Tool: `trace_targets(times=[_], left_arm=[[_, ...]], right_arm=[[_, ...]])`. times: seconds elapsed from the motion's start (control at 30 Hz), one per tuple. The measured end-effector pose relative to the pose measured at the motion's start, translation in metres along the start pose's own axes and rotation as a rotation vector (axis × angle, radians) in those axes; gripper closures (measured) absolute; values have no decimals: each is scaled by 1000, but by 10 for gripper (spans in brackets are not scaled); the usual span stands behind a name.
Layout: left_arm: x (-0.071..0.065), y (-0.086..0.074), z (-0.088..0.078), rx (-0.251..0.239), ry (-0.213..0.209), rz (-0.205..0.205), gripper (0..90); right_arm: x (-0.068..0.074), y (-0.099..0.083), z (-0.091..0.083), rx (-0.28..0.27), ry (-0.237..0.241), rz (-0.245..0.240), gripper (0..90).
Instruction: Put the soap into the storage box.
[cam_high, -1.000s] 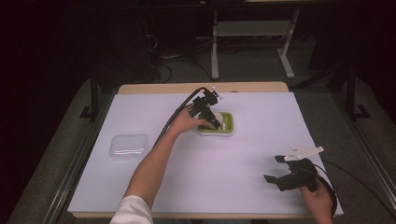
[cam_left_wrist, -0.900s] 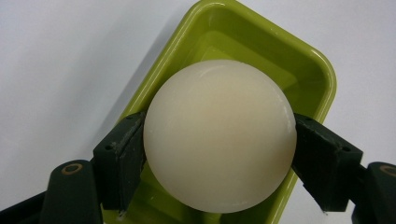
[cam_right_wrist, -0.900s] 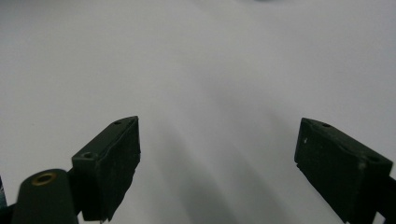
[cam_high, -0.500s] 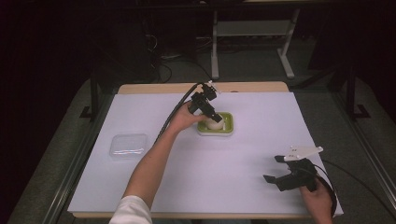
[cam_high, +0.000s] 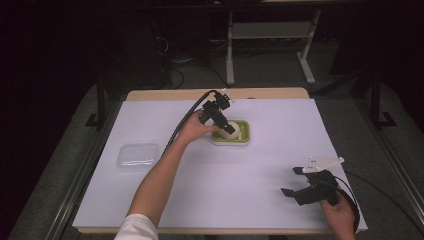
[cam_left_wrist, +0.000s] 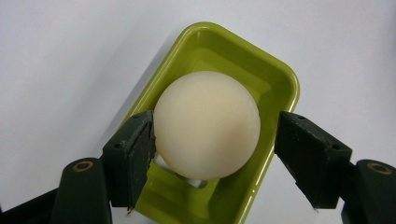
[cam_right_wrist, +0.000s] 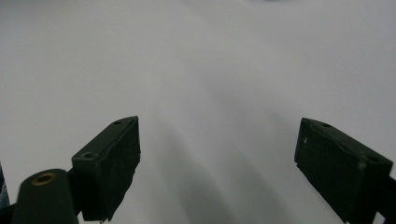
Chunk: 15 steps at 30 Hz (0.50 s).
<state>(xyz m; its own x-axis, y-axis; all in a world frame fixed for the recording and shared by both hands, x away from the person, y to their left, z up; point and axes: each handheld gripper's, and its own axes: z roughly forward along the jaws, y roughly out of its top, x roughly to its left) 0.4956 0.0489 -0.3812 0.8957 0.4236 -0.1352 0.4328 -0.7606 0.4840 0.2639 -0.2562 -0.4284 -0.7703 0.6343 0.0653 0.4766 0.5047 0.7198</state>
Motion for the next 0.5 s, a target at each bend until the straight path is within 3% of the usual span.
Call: trace_targets(times=[0.13,0.5], left_arm=[[-3,-2,-4,-11,-10,-10,279],[-16,-6,-13,-26,-14,19,254]], right_arm=[[0,0,0,2,1,-3,136],[2,0,1,3,-2,-9,136]])
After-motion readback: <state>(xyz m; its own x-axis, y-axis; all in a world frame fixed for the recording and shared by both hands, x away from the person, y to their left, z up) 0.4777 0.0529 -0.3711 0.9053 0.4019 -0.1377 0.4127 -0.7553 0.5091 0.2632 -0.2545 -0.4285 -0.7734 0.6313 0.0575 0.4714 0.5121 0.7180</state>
